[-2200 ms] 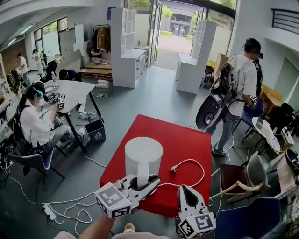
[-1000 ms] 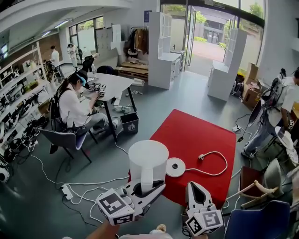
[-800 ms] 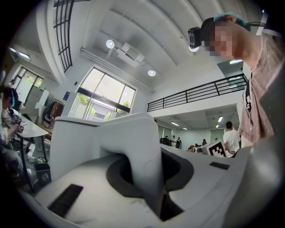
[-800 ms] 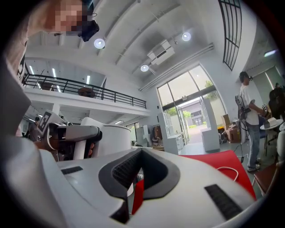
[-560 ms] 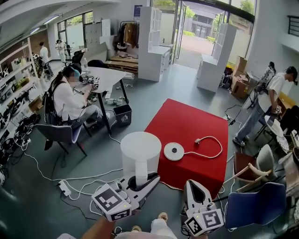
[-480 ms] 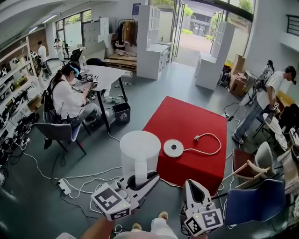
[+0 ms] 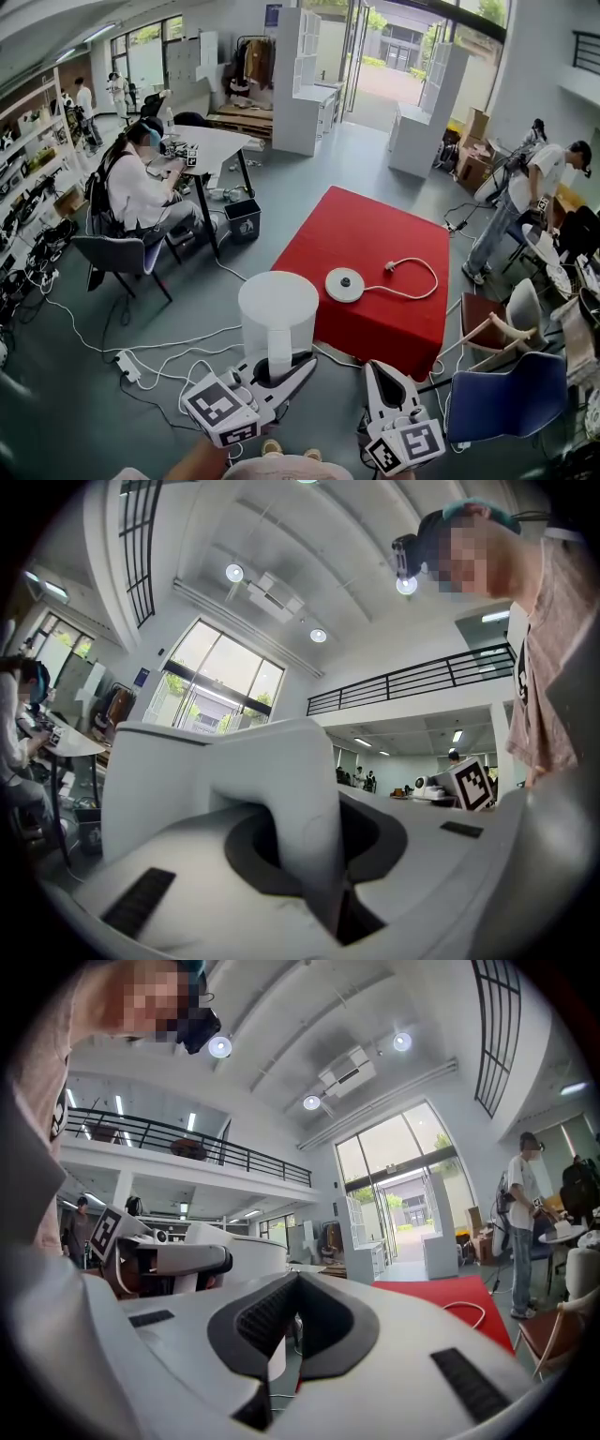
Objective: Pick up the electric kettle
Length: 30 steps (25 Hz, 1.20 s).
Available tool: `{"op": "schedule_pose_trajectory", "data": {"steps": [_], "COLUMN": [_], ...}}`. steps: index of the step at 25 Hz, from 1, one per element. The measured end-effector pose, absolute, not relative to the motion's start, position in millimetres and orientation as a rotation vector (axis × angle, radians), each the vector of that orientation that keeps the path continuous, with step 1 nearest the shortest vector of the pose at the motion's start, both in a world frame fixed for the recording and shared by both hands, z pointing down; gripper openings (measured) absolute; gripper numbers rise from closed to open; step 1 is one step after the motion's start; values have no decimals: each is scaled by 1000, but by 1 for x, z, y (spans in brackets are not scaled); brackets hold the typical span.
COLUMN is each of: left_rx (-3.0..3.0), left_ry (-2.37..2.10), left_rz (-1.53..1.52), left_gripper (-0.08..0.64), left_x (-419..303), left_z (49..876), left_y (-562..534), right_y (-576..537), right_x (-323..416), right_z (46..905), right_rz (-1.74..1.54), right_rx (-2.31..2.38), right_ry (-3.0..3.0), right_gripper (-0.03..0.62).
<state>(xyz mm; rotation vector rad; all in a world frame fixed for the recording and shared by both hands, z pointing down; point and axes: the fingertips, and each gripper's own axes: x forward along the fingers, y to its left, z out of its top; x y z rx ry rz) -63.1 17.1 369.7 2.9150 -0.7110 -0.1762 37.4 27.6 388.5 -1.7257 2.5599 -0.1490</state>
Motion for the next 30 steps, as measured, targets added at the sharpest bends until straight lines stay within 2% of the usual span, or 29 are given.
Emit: {"op": "schedule_pose_trajectory", "data": {"steps": [30], "left_rx": [2896], "left_ry": [-785], "left_rz": [-152], "left_gripper": [43], "left_x": [-41], "left_z": [373], "left_y": [22], "right_y": [26], "right_x": [61], "right_z": [375], "right_rz": [-86], "right_rx": [-1637], "right_ry": [2585], "right_gripper": [17]}}
